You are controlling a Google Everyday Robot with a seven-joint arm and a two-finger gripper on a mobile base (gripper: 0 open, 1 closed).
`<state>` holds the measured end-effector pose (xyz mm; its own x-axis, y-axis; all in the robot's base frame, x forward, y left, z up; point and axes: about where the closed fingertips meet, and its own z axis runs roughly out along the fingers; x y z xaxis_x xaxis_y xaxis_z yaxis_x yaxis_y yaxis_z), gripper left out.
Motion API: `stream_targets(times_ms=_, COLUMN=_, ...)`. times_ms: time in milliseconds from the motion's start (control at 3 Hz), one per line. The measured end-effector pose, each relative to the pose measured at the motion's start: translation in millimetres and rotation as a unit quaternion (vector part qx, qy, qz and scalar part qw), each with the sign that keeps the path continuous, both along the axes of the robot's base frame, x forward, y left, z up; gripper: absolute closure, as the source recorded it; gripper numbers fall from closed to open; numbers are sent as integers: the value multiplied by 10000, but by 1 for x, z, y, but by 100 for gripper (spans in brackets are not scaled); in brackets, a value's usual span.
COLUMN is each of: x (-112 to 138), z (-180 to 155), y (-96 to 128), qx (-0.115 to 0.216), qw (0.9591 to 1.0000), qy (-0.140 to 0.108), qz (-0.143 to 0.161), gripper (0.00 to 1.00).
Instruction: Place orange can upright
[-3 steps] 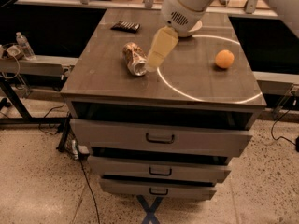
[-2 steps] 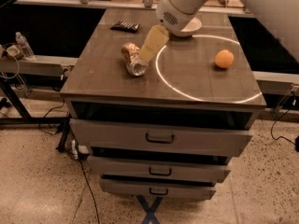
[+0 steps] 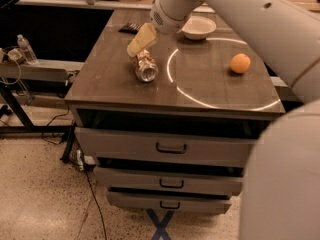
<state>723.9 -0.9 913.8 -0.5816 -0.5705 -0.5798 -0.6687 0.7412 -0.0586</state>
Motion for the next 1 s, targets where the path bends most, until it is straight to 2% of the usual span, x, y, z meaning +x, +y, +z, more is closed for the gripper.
stream_targets(times_ms=333, x=18, z=-17, y=9, qx=163, qw=9971, qy=367, qz=-645, gripper=0)
stream_targets(times_ms=667, x=23, z=-39, y=30, qx=156, qw=9923, qy=776, qz=-947, gripper=0)
stream_targets(times_ms=1000, x=13, z=-59, y=52, qx=-127, qw=9874, qy=1109, qz=-1125, gripper=2)
